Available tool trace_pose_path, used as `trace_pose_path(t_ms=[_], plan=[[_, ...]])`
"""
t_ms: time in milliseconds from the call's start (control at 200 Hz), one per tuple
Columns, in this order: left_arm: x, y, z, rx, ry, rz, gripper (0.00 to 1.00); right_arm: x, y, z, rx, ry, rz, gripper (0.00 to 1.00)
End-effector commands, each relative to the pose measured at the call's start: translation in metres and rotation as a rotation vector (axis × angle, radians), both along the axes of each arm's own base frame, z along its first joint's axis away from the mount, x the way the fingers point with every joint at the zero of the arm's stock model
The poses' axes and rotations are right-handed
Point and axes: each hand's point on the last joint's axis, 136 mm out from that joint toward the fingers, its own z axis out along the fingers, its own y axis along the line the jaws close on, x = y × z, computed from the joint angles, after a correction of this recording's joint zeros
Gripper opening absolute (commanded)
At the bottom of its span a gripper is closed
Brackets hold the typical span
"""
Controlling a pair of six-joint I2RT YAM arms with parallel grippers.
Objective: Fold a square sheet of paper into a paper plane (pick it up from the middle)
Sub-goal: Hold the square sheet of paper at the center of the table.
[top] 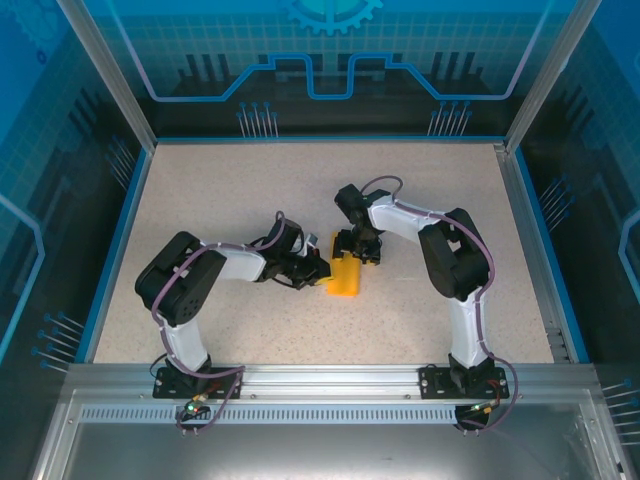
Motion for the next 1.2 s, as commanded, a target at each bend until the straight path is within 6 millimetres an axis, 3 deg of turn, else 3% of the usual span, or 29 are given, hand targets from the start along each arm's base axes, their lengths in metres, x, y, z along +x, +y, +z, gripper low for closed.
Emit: trace_pose_path(t_ms=[0,380,615,775,990,1095,1196], plan=[[-0.002,-0.003,-0.005,0.019,0.020,-0.022,0.05,-0.045,-0.021,-0.083,-0.110,0.193,0.005,0.73],[-0.008,0.006,-0.021,0.103,0.070,-0.026,0.03,-0.046,-0.022,-0.083,-0.112,0.194,0.005,0.73],[-0.020,0.019,-0.041,0.229,0.163,-0.035,0.02,-0.037,-0.012,-0.070,-0.062,0.152,0.009,0.73],[-0.025,0.023,-0.051,0.266,0.194,-0.038,0.02,-0.020,0.001,-0.035,0.035,0.069,0.014,0.73],[-0.027,0.027,-0.056,0.292,0.205,-0.034,0.01,0.006,-0.006,0.047,0.168,-0.168,-0.015,0.73],[-0.028,0.028,-0.057,0.297,0.209,-0.035,0.01,0.008,-0.003,0.075,0.260,-0.266,0.010,0.73],[-0.029,0.028,-0.057,0.301,0.211,-0.037,0.01,0.001,0.011,0.086,0.328,-0.276,0.075,0.69]])
